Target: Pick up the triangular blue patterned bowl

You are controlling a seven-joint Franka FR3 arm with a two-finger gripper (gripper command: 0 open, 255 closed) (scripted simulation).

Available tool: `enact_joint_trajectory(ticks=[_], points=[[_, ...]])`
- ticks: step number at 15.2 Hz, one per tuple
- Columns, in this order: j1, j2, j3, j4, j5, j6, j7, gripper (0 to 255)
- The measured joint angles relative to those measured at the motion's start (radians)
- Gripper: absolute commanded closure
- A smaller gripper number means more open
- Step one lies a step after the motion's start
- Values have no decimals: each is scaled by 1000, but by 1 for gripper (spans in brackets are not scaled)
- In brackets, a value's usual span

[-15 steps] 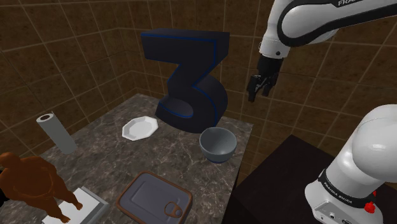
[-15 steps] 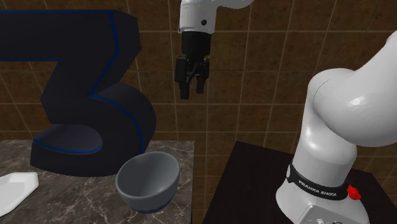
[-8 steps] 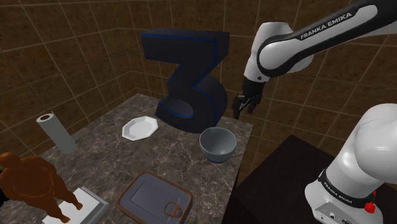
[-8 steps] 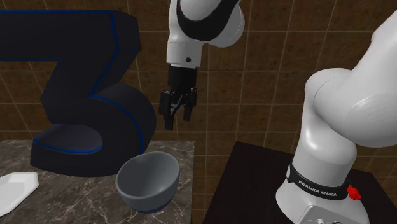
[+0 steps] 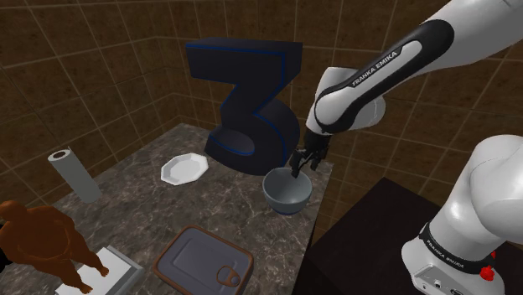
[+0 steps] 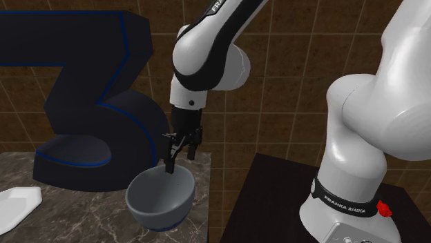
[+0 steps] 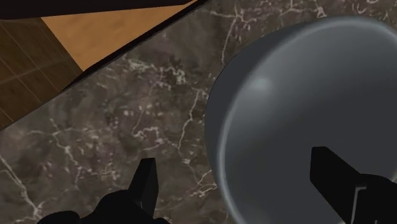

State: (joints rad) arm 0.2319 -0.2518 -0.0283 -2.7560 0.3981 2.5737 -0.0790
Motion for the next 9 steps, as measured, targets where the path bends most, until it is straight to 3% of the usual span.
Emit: enact_joint_trajectory(ticks=[6,7,9], points=[[28,93,-12,-4,75,93,-70,0],[31,100,-12,-4,82,100,-74,255],[33,106,-12,-4,87,105,-78,255]])
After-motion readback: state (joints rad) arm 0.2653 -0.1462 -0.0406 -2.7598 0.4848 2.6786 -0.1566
